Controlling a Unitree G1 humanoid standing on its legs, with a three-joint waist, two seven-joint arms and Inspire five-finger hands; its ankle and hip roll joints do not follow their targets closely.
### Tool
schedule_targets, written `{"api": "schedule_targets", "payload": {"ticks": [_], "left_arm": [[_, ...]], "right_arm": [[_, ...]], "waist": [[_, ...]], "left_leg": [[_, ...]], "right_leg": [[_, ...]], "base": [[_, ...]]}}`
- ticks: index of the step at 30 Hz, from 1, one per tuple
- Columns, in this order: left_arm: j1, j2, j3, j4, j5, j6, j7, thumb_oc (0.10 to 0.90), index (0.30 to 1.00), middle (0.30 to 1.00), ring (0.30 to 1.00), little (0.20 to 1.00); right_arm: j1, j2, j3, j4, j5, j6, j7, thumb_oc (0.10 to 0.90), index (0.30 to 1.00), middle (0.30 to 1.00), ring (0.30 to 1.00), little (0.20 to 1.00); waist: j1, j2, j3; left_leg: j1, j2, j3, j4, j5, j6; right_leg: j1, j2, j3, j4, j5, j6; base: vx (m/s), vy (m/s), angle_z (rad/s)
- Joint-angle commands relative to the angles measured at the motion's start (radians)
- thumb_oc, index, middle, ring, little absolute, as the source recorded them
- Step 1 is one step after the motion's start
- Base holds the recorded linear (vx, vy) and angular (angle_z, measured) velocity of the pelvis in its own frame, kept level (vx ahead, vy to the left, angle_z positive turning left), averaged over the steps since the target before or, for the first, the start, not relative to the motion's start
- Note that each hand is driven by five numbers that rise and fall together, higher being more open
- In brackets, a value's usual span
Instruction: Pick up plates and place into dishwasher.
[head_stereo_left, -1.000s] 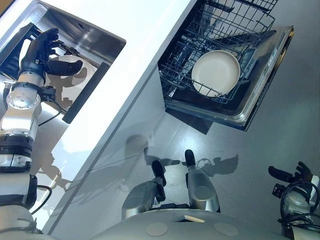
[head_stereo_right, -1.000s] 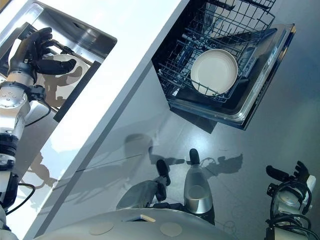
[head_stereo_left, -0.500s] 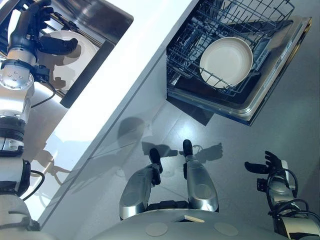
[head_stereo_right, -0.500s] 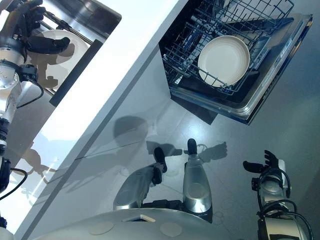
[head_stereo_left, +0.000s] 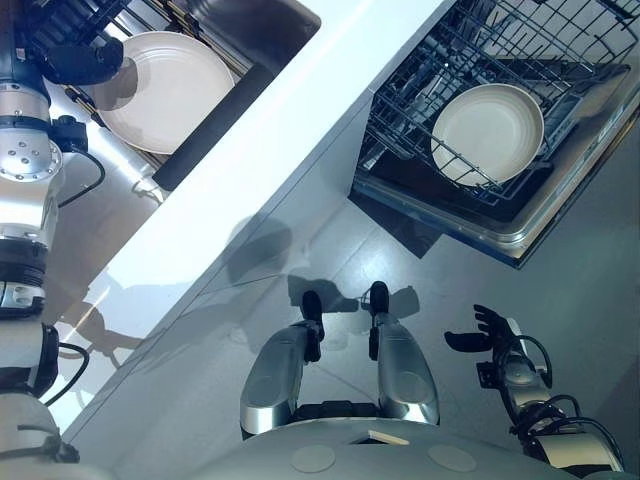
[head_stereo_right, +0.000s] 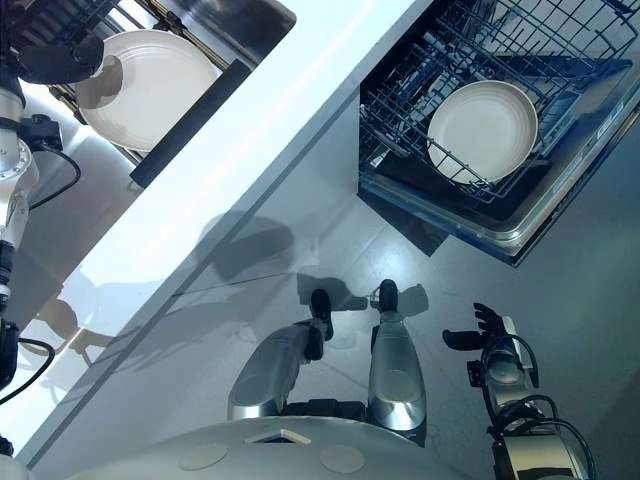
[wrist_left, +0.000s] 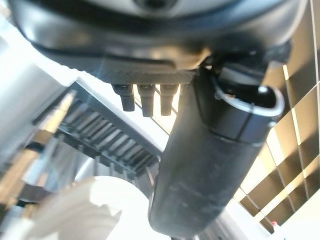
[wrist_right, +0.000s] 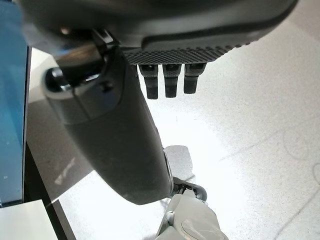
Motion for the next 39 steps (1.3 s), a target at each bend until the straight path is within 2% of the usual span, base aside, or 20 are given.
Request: {"api": "schedule_targets", "payload": {"ticks": [1, 6, 11, 27, 30, 35, 39], "left_arm": [[-0.030, 0.124, 0.125, -0.070, -0.031, -0.053, -0.077, 0.800, 0.900, 0.900, 0.900, 0.900], [-0.038, 0.128, 0.097, -0.072, -0.096, -0.021, -0.222, 0.800, 0.900, 0.900, 0.900, 0.900], [-0.068, 0.123, 0.056, -0.057, -0.104, -0.022, -0.272, 0.800, 0.900, 0.900, 0.900, 0.900], [-0.199, 0.123, -0.086, 0.045, -0.066, 0.038, -0.356, 0.800, 0.900, 0.900, 0.900, 0.900], [-0.218, 0.128, -0.102, 0.066, -0.066, 0.069, -0.362, 0.800, 0.900, 0.900, 0.900, 0.900], [-0.236, 0.127, -0.109, 0.108, -0.107, 0.121, -0.362, 0.800, 0.900, 0.900, 0.900, 0.900], [-0.216, 0.113, -0.078, 0.125, -0.162, 0.121, -0.347, 0.800, 0.900, 0.900, 0.900, 0.900]], "right_arm": [[0.086, -0.041, 0.017, -0.003, -0.021, -0.008, -0.006, 0.800, 0.900, 0.900, 0.900, 0.900], [0.086, -0.039, 0.016, 0.001, -0.035, -0.006, 0.002, 0.800, 0.900, 0.900, 0.900, 0.900], [0.087, -0.040, 0.012, 0.006, -0.039, -0.006, 0.003, 0.800, 0.900, 0.900, 0.900, 0.900], [0.075, -0.051, 0.015, 0.017, -0.018, -0.010, 0.010, 0.800, 0.900, 0.900, 0.900, 0.900], [0.076, -0.053, 0.012, 0.015, -0.021, -0.010, 0.009, 0.800, 0.900, 0.900, 0.900, 0.900], [0.073, -0.054, 0.012, 0.012, -0.016, -0.006, 0.007, 0.800, 0.900, 0.900, 0.900, 0.900], [0.071, -0.051, 0.011, 0.012, -0.019, -0.006, 0.008, 0.800, 0.900, 0.900, 0.900, 0.900]], "waist": [[-0.009, 0.045, -0.088], [-0.006, 0.046, -0.087], [-0.009, 0.042, -0.083], [-0.030, 0.041, -0.064], [-0.034, 0.042, -0.060], [-0.036, 0.043, -0.050], [-0.034, 0.043, -0.046]], "left_leg": [[0.094, -0.069, -0.031, -0.150, -0.026, 0.019], [0.101, -0.068, -0.036, -0.153, -0.024, 0.020], [0.104, -0.068, -0.035, -0.154, -0.023, 0.023], [0.080, -0.068, -0.011, -0.141, -0.018, 0.027], [0.075, -0.068, -0.007, -0.137, -0.018, 0.026], [0.069, -0.069, -0.005, -0.133, -0.018, 0.026], [0.059, -0.070, -0.005, -0.126, -0.017, 0.025]], "right_leg": [[-0.108, 0.060, 0.006, 0.138, -0.086, 0.043], [-0.109, 0.062, 0.004, 0.146, -0.082, 0.047], [-0.113, 0.064, 0.005, 0.151, -0.075, 0.049], [-0.142, 0.067, 0.017, 0.167, -0.053, 0.043], [-0.144, 0.067, 0.019, 0.164, -0.052, 0.041], [-0.148, 0.065, 0.018, 0.161, -0.050, 0.040], [-0.151, 0.064, 0.018, 0.159, -0.053, 0.038]], "base": [[0.00, -0.006, 0.11], [0.00, -0.003, 0.04], [0.00, 0.002, 0.04], [0.00, 0.002, 0.01], [0.00, 0.004, -0.05], [0.00, 0.001, -0.01], [0.00, 0.000, 0.00]]}}
